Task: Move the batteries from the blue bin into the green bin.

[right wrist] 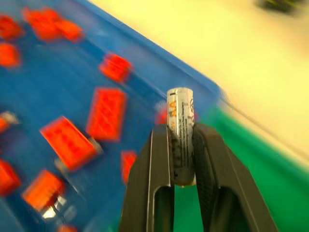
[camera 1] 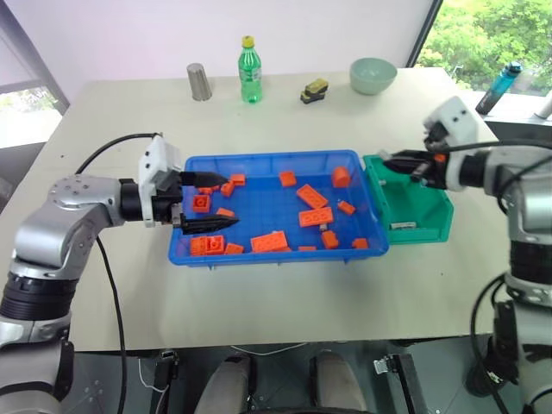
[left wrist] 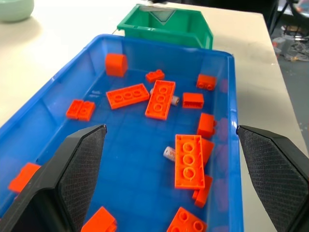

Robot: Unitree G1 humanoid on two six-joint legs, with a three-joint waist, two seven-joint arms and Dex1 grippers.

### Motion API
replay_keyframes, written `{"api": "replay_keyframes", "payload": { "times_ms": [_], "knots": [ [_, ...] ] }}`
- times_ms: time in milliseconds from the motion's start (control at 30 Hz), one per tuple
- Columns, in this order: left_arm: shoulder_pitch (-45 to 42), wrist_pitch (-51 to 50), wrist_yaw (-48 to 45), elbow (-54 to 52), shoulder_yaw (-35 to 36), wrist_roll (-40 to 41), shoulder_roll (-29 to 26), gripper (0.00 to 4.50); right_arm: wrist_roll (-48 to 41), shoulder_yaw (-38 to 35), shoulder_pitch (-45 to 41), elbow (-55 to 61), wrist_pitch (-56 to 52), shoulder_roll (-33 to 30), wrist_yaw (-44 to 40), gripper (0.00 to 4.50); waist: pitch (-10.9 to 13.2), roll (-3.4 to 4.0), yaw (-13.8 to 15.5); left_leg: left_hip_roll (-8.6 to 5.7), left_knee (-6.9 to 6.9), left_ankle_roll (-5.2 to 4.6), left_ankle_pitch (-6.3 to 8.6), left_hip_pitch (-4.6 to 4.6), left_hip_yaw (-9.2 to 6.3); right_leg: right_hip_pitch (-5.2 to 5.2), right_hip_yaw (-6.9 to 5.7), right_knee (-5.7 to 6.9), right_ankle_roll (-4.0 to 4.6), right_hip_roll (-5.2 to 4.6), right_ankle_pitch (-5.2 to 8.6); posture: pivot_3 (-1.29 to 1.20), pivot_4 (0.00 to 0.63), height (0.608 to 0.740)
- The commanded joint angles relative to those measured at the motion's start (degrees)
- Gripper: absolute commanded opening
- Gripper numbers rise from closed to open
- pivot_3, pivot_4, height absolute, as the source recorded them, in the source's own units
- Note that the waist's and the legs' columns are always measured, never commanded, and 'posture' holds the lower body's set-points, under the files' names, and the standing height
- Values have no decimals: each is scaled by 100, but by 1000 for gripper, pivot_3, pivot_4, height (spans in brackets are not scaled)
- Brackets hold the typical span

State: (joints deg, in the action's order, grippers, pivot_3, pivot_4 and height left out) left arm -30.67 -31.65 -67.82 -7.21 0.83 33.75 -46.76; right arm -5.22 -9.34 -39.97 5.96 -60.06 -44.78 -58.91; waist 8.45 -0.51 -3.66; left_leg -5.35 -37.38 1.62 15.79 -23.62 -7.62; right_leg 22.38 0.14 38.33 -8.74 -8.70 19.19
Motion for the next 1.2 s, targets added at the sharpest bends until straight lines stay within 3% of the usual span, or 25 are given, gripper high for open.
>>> {"api": "replay_keyframes", "payload": {
  "times_ms": [33,67,100,333,500,633,900,1200],
  "knots": [
    [-229,191,-113,28,-18,-93,59,4500,-261,-336,478,640,-313,-199,290,67,0,0,1,0,0,0,0,0,0,0,0,1,0,0,0,0,150,727],
    [-270,210,-136,64,-35,-115,87,4500,-290,-342,609,708,-319,-219,372,67,0,0,6,0,1,0,0,0,0,0,0,1,0,0,0,0,150,727],
    [-313,217,-153,105,-50,-133,111,4500,-314,-320,673,720,-299,-215,481,1104,0,0,3,-1,1,-1,0,0,1,-1,0,2,0,-1,0,0,150,727],
    [-398,228,-199,188,-49,-189,153,4500,-424,17,389,405,256,-354,824,4358,0,0,0,-1,0,-2,1,0,3,-1,0,2,0,-2,0,0,150,727],
    [-323,206,-188,116,11,-196,119,4500,-887,429,-367,417,424,-241,454,4358,0,0,-25,0,1,-2,1,0,2,-1,0,0,0,-1,0,0,150,727],
    [-204,168,-151,-34,68,-157,82,4500,-1310,1329,-1054,437,731,201,-270,4358,0,0,-47,3,2,-2,1,0,1,-1,-1,0,0,2,0,0,150,727],
    [-45,14,-33,-354,182,-66,14,4500,-615,3278,-1532,-685,2819,891,-1557,4358,-1,-6,8,-5,-9,-2,1,0,-17,-12,-11,0,0,-2,0,0,150,727],
    [489,-280,312,-945,600,156,-165,4500,13,3811,-1713,-2266,4104,1559,-1987,4358,-1,-6,-52,1,-3,-1,0,0,-18,-4,-13,0,0,3,0,0,150,727]
  ]
}}
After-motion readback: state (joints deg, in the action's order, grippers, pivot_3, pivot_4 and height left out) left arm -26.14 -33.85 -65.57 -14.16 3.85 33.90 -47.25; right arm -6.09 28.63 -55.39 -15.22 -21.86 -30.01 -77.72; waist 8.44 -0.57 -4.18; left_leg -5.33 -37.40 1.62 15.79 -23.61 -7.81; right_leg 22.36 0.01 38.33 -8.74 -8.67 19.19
